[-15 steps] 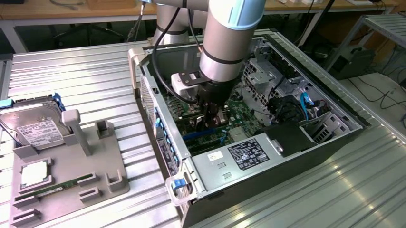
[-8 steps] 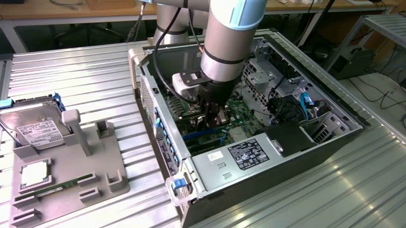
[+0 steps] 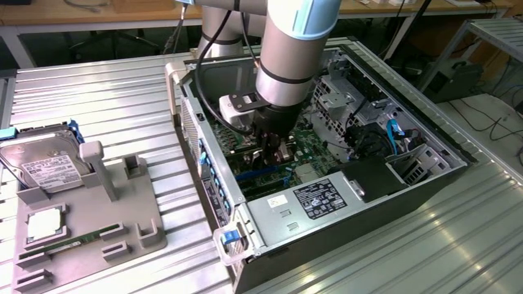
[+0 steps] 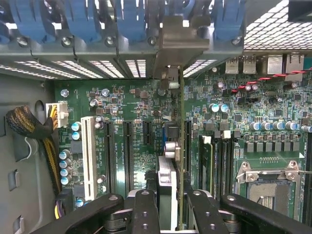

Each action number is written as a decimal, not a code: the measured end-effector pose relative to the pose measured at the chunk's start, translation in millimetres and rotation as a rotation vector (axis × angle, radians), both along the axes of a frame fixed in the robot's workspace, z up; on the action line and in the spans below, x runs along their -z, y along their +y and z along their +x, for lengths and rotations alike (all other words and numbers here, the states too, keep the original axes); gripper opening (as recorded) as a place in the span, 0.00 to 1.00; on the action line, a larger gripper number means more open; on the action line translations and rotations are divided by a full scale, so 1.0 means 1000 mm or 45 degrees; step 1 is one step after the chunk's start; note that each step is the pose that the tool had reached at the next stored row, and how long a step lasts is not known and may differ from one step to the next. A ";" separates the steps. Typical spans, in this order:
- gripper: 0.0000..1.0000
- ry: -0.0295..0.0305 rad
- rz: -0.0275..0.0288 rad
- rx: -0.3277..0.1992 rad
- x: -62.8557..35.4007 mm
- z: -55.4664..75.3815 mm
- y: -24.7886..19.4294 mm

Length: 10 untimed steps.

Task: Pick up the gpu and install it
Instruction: 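Insert the gpu into the slot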

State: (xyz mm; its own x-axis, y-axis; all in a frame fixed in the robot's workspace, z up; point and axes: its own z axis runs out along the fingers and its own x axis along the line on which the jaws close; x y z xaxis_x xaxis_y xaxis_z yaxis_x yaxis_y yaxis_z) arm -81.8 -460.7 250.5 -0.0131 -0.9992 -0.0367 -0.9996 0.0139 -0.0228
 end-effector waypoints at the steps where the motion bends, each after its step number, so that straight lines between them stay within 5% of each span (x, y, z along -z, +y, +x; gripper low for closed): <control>1: 0.28 -0.0001 0.0001 0.000 0.0001 0.000 0.0000; 10: 0.28 0.0000 -0.0002 0.000 0.0013 0.001 0.0006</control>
